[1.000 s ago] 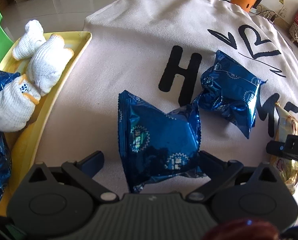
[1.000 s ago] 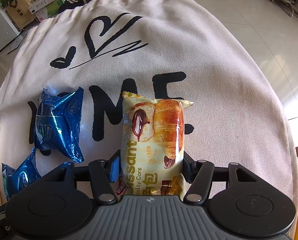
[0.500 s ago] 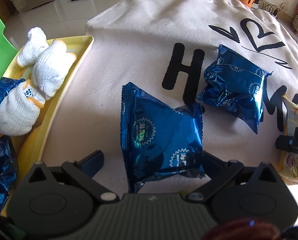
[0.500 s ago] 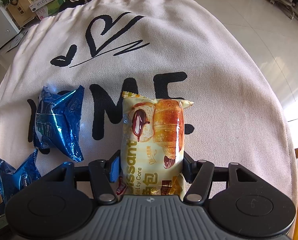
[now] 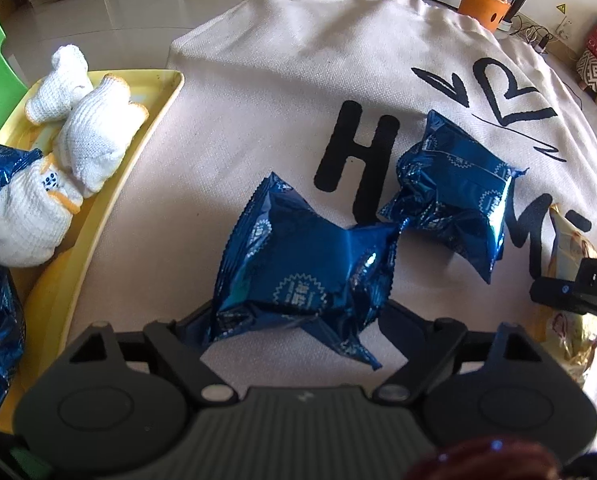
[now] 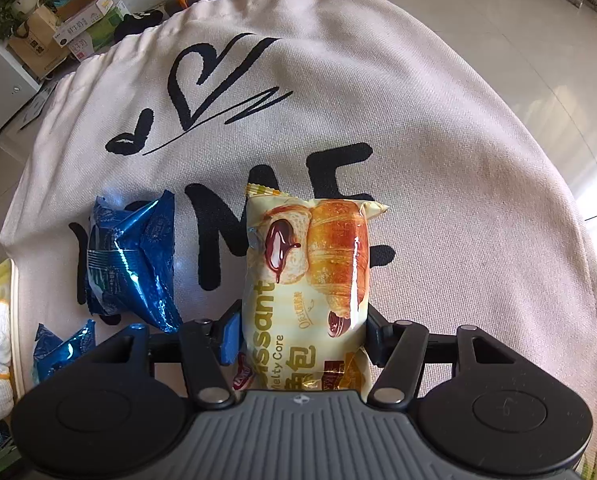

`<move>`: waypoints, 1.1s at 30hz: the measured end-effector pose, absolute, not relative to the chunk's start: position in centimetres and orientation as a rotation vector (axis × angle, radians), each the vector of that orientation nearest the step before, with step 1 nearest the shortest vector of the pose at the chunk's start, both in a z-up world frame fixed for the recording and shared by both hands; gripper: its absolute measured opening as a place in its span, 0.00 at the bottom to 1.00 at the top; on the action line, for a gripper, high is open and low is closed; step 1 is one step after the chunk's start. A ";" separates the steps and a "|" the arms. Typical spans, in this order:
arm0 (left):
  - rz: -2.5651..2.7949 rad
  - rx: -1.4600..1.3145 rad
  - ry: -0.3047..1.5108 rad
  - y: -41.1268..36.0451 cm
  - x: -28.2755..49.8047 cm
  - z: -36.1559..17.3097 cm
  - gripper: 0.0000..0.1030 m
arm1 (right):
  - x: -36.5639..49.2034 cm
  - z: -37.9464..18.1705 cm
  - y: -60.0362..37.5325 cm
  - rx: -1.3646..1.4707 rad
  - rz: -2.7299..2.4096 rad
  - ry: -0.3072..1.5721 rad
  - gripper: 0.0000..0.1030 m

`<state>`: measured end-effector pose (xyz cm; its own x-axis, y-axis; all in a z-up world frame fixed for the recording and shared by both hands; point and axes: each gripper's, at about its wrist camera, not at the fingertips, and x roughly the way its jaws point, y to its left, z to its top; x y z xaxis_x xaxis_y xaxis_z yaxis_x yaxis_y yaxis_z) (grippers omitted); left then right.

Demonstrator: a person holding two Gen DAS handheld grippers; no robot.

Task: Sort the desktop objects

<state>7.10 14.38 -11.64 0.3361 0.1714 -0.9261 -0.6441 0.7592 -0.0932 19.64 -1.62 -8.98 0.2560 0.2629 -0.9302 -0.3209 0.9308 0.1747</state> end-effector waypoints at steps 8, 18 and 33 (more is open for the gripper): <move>0.569 -0.514 1.083 14.8 6.9 -10.8 0.84 | 20.0 -8.8 -1.6 -0.023 0.394 1.252 0.57; 0.567 -0.524 1.046 15.4 6.4 -9.3 0.83 | 19.9 -7.3 -1.5 0.010 0.421 1.220 0.57; 0.554 -0.558 1.004 15.9 5.7 -7.3 0.82 | 18.8 -5.4 -1.5 0.054 0.435 1.198 0.57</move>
